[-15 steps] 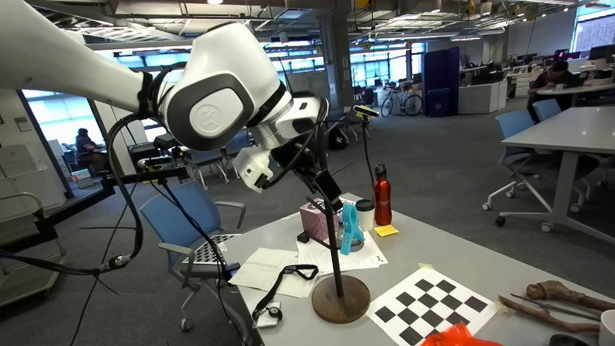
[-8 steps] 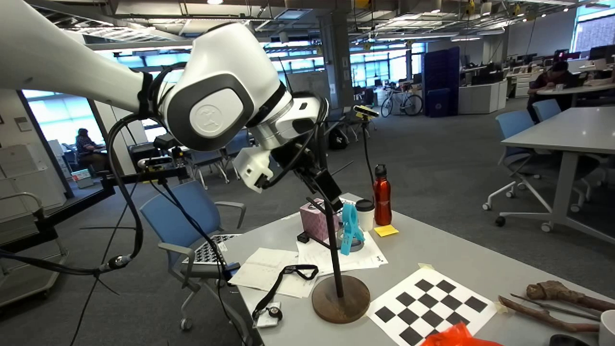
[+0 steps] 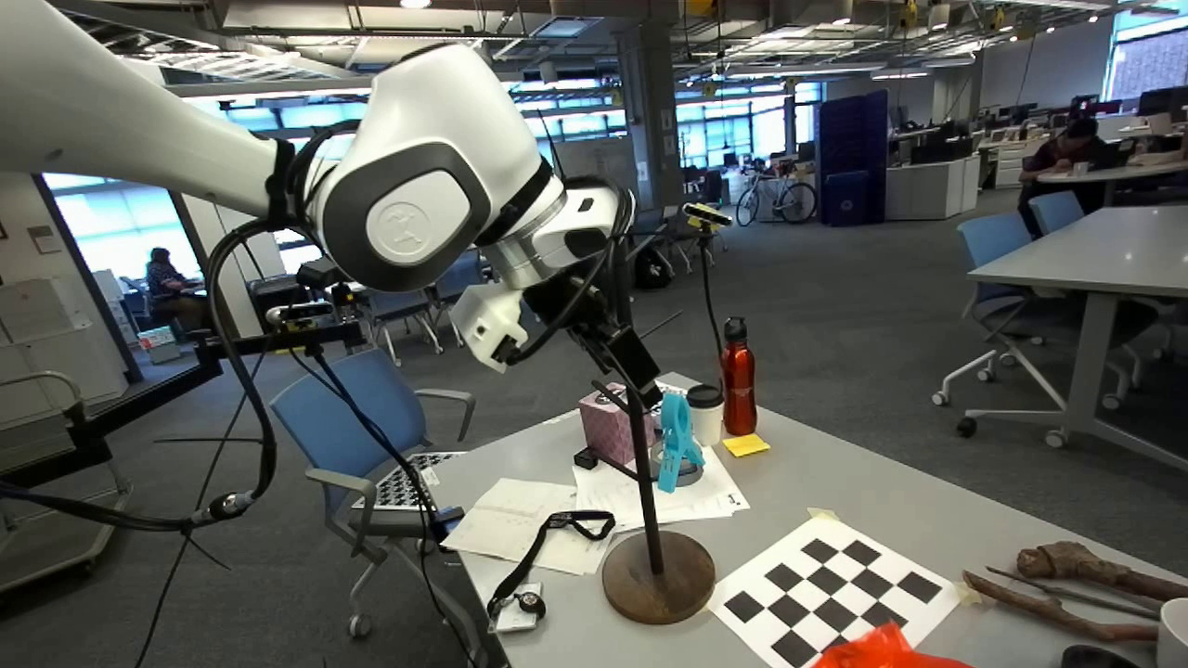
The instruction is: Hang the peg on the stand
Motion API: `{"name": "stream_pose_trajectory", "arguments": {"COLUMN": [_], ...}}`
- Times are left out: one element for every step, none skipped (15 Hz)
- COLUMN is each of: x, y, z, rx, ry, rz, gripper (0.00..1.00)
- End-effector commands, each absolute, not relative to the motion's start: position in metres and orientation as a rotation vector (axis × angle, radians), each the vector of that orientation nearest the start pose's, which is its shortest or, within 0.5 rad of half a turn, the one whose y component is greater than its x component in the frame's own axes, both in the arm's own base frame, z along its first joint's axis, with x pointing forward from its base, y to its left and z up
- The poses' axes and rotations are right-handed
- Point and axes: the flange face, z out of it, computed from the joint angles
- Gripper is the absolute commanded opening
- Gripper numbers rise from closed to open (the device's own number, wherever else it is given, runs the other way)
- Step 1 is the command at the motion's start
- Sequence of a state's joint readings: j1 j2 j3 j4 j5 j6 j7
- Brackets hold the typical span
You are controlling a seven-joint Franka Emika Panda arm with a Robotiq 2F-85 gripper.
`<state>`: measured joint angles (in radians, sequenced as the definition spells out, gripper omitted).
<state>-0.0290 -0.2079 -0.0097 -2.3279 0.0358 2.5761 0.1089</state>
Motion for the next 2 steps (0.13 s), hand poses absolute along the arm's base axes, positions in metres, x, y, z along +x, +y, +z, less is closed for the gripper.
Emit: {"name": "stream_pose_trajectory", "arguments": {"x": [0.5119,0.5119], "y": [-0.0209,-0.0209], "z": [0.4725,0.4725], "rx": [-3.007,-3.007], "ry": [0.261,0.261], "rz": [-0.697,-0.697], "gripper": [1.00,1.00]}}
